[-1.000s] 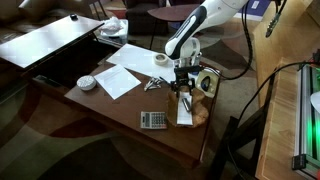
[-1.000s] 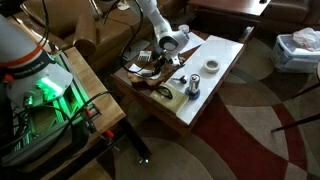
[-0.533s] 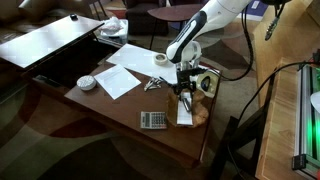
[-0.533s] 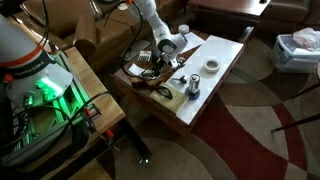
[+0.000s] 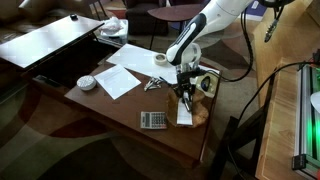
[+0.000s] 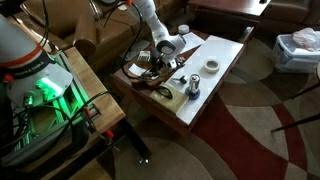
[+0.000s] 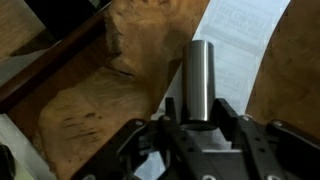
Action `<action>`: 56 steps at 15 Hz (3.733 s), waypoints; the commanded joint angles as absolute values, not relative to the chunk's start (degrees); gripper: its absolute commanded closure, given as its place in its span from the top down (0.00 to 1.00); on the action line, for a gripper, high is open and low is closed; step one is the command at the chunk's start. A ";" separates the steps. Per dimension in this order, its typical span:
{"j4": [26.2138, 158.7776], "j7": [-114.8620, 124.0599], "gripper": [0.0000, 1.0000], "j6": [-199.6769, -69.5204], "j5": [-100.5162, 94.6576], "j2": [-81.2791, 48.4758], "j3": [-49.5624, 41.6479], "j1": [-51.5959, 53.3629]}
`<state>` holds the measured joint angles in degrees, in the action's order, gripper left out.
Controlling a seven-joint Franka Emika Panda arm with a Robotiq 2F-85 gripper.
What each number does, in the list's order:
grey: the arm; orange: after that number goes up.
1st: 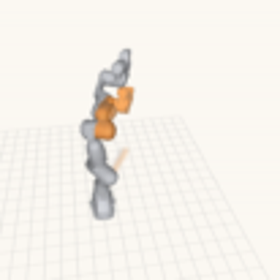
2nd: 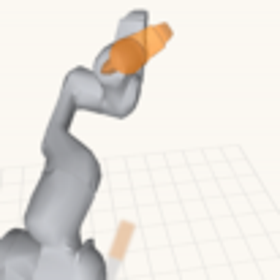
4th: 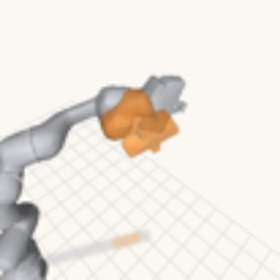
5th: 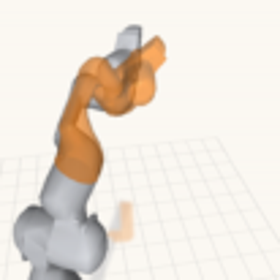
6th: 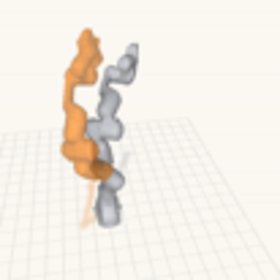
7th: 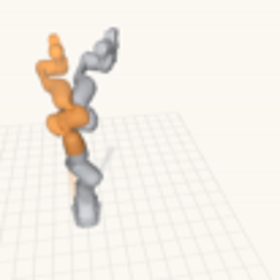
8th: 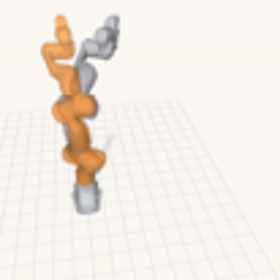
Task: Remove the silver object from the wooden tray
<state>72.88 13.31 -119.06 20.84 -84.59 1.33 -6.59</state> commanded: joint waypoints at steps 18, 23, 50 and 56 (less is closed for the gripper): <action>98.39 -8.82 0.12 -160.15 36.13 -63.73 15.34 -11.94; 95.04 -5.19 0.37 -160.66 32.26 -65.90 15.41 -11.06; 113.61 -28.07 0.12 -201.17 -31.46 -77.67 44.31 -43.88; 112.64 -24.01 0.37 -201.00 -39.84 -76.43 39.88 -42.22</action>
<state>113.41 -29.04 -200.38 -35.88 -77.19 41.52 -43.41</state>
